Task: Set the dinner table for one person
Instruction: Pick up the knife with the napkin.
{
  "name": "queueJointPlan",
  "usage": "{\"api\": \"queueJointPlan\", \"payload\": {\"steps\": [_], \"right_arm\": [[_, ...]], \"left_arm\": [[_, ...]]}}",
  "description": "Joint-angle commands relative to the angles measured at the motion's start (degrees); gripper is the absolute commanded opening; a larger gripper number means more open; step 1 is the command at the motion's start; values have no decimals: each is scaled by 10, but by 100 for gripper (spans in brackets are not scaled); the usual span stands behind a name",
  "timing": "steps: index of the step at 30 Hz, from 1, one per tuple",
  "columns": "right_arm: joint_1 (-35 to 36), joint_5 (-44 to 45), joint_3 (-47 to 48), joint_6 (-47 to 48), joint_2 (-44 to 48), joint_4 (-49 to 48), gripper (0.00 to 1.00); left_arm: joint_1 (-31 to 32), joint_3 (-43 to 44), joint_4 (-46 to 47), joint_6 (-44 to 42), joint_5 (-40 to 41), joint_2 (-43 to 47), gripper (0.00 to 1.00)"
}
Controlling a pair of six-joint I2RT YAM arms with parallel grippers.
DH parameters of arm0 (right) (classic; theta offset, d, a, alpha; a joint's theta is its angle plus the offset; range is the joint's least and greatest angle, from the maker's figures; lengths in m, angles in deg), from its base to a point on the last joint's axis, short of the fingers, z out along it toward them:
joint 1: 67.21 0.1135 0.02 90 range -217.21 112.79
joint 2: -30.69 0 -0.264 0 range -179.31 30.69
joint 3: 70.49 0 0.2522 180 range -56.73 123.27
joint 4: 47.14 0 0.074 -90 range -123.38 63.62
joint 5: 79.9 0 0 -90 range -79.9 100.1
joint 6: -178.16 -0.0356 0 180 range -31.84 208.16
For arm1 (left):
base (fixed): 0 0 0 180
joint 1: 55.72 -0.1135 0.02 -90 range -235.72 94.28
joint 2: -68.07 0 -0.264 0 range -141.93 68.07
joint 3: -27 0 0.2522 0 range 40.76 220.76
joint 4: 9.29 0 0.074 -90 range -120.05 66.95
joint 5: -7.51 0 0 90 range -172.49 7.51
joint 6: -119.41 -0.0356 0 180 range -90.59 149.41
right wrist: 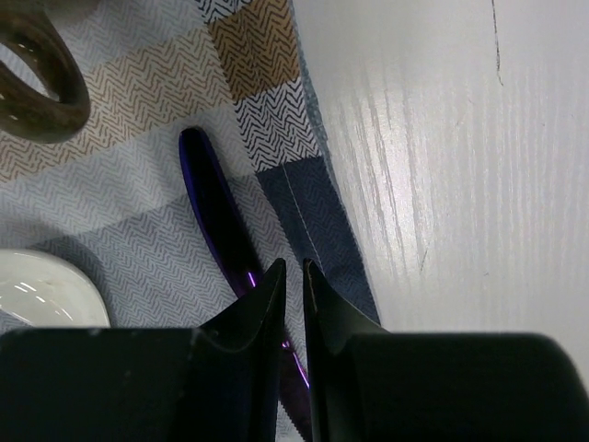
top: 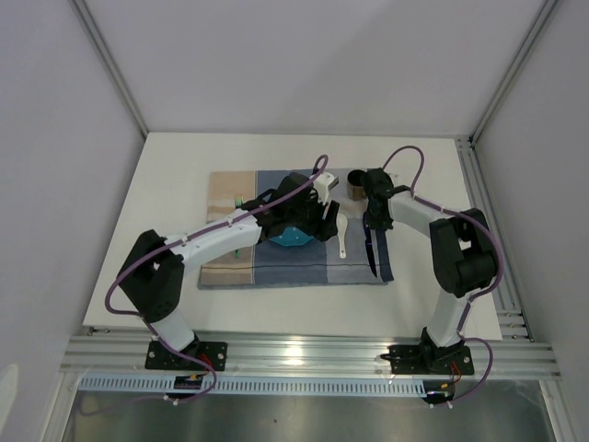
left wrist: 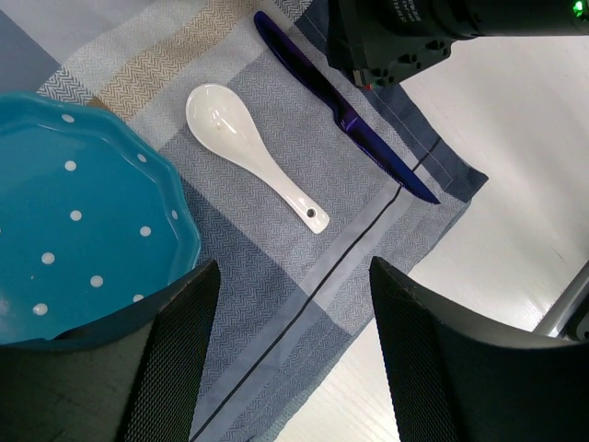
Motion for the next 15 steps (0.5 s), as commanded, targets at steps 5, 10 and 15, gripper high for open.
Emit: {"api": "queueJointPlan", "payload": {"steps": [5, 10, 15], "right_arm": [[9, -10, 7, -1, 1, -23, 18], [21, -18, 1, -5, 8, -20, 20], [30, -15, -10, -8, 2, -25, 24]], "left_arm": [[3, -8, 25, -9, 23, 35, 72], [3, -15, 27, -10, 33, 43, 75], [3, -13, 25, -10, 40, 41, 77]]}}
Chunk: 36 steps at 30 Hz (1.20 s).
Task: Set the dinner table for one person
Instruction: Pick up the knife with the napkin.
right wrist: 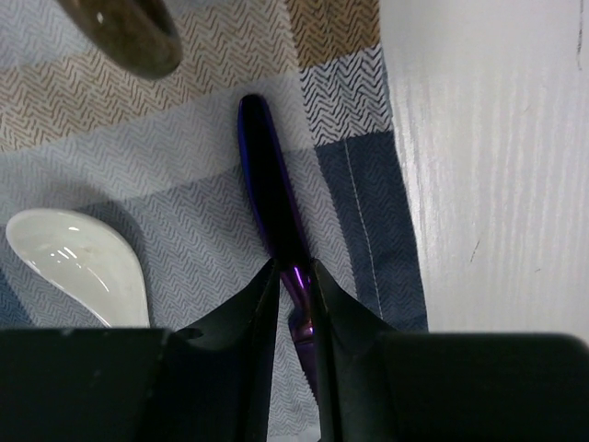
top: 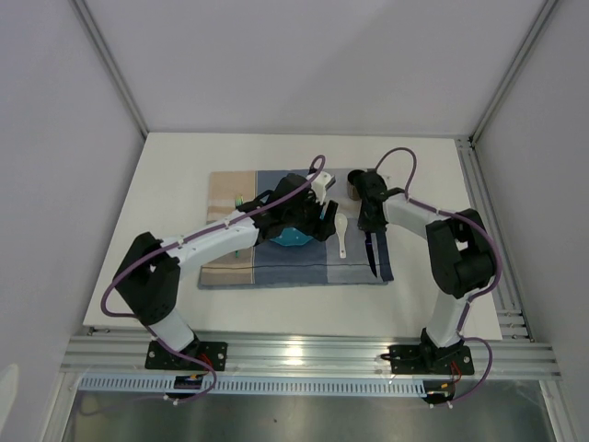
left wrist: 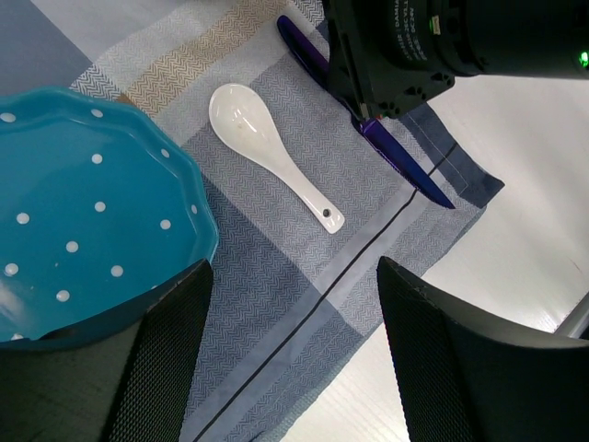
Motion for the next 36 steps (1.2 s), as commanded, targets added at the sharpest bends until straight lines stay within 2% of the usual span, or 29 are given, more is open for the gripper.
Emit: {"api": "queueJointPlan", "payload": {"steps": [1, 17, 26, 36], "right_arm": [[6, 4, -7, -6, -2, -14, 24], [12, -14, -29, -5, -34, -27, 30], [14, -16, -30, 2, -45, -23, 0], [13, -11, -12, 9, -3, -4, 0]], "left_arm": [[3, 1, 18, -9, 11, 25, 77], [3, -3, 15, -18, 14, 27, 77], [3, -4, 14, -20, 13, 32, 77], [3, -12, 18, -19, 11, 42, 76]]}}
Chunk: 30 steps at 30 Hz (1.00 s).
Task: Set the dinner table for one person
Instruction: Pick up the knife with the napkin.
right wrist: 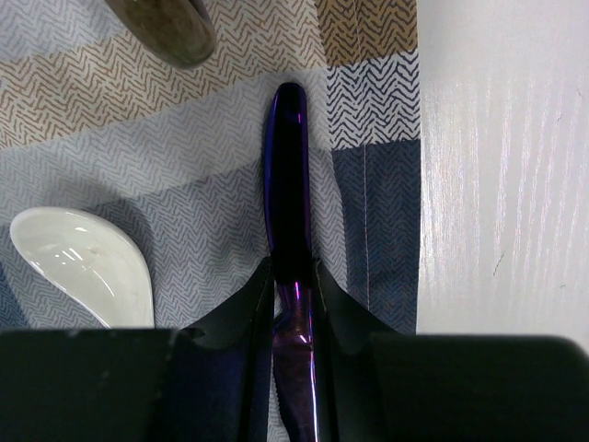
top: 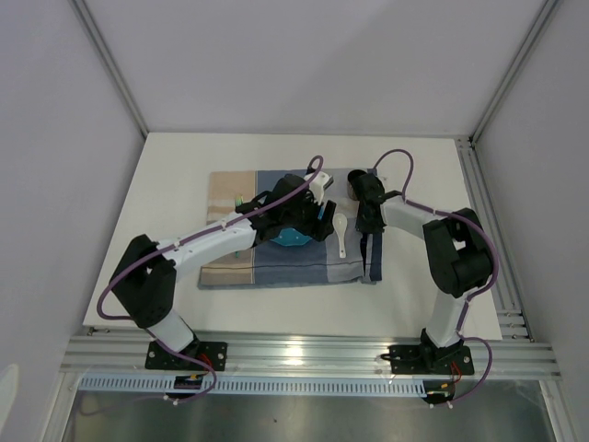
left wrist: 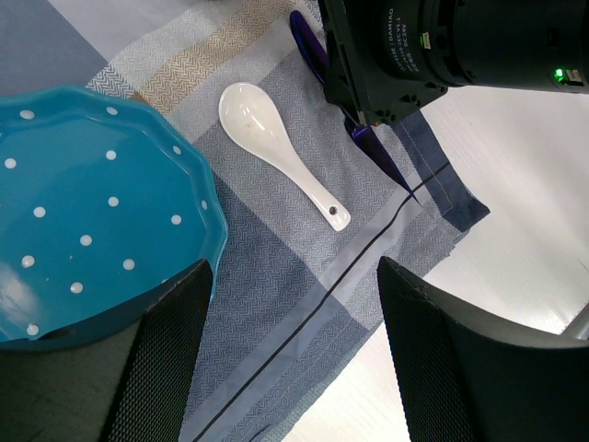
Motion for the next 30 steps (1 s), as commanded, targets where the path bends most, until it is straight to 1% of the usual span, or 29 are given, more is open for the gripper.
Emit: {"api": "queueJointPlan", "payload": {"steps": [1, 9, 18, 30], "right_arm": [[4, -7, 5, 4, 9, 29, 0], [7, -6, 21, 5, 39, 49, 0], [12, 15, 36, 11, 49, 69, 0], [24, 15, 93, 19, 47, 89, 0]], "left_arm": [[3, -4, 19, -13, -2, 28, 76], [3, -9, 21, -9, -7, 29, 76], [3, -10, 24, -9, -9, 30, 76], [3, -7, 23, -9, -12, 30, 76]]}}
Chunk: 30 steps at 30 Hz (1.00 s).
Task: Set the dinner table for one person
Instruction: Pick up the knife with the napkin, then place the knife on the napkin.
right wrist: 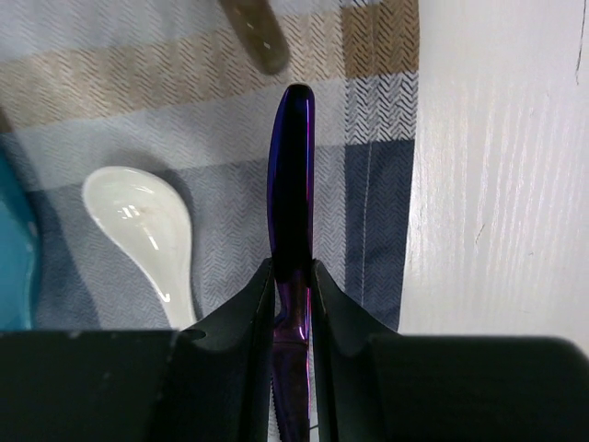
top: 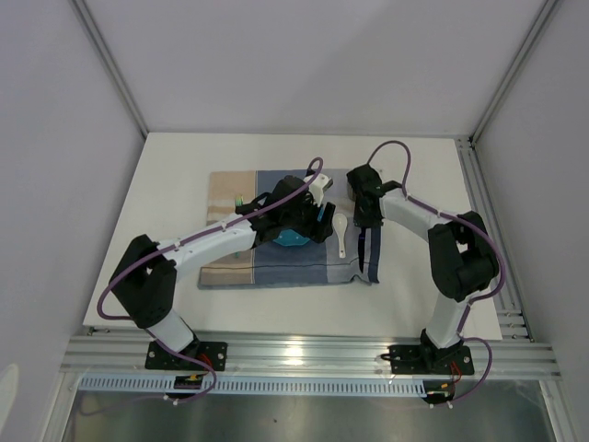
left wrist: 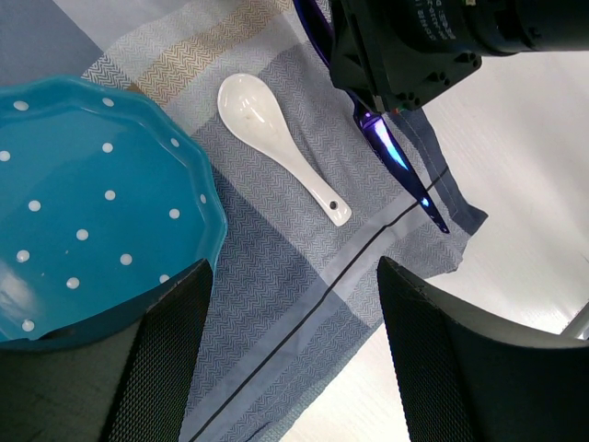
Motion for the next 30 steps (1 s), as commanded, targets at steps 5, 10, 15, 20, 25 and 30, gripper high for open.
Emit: {"api": "queueJointPlan", "payload": {"steps": [5, 10, 15, 20, 25, 30], "right_arm": [[13, 14, 54, 15, 26, 9, 0], [12, 8, 66, 23, 26, 14, 0], [13, -8, 70, 22, 25, 14, 0], [14, -17, 73, 27, 32, 14, 0], [15, -32, 81, 25, 30, 14, 0], [23, -35, 93, 23, 32, 21, 0]], "left_arm": [[3, 1, 21, -9, -9, 29, 76], [3, 3, 21, -9, -9, 28, 76], [3, 4, 21, -9, -10, 27, 76], [3, 3, 21, -10, -8, 29, 76], [3, 4, 23, -9, -10, 27, 76], [3, 4, 23, -9, -11, 27, 76]]}}
